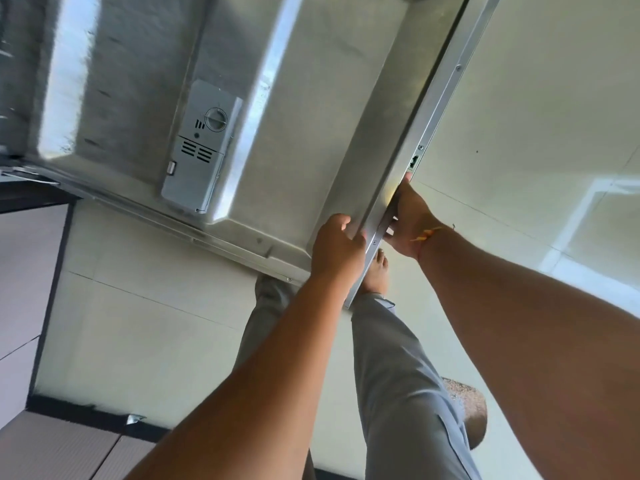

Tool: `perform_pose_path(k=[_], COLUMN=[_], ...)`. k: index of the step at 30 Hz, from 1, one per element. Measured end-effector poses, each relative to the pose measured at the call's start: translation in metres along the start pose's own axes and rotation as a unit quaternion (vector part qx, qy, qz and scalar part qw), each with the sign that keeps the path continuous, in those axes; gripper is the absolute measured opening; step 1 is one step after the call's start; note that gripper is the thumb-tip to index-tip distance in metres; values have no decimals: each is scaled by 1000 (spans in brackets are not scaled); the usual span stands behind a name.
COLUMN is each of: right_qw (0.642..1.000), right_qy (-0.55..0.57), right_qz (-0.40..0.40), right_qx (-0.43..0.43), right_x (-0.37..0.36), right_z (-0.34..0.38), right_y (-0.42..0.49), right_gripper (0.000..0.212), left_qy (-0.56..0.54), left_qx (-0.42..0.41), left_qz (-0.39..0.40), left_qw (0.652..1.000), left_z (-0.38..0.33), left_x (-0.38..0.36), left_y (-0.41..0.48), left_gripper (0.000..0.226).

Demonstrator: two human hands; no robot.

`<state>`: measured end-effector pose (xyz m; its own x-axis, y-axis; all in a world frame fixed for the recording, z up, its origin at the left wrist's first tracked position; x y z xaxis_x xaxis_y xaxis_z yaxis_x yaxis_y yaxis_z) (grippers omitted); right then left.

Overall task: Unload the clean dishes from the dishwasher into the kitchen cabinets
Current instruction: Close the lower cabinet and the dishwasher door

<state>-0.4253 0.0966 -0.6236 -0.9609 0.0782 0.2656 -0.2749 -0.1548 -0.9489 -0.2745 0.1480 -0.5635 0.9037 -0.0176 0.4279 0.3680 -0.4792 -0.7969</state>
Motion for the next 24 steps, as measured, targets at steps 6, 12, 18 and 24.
perform_pose_path(k=[6,12,18,24], right_qw=[994,966,920,818], right_qy=[-90,-213,-280,-392], right_qz=[11,22,114,188], right_qx=[57,145,249,377], right_x=[20,20,-39,-114], right_z=[22,78,133,163], right_y=[-75,-218,-376,-476], right_gripper=[61,72,45,35], left_qy=[196,289,344,370], left_qx=[-187,-212,-197,-206], left_qz=[-75,-184,-286,-362], left_qw=[960,915,873,830], left_z=[-53,-98,-148,-180], left_x=[32,107,229,336], left_y=[-78,-180,-255,-299], left_gripper=[54,102,77,70])
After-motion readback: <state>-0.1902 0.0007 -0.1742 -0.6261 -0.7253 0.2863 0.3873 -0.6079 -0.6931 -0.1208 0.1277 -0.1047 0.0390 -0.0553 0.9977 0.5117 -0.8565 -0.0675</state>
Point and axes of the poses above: each hand's wrist, its own y-axis towards the middle knuckle, its own x-axis out of the back of the hand, z = x × y, the point moved 9 cm from there along y, towards the middle knuckle, and after that the axes turned 8 degrees about -z, right-handed, at the moved point
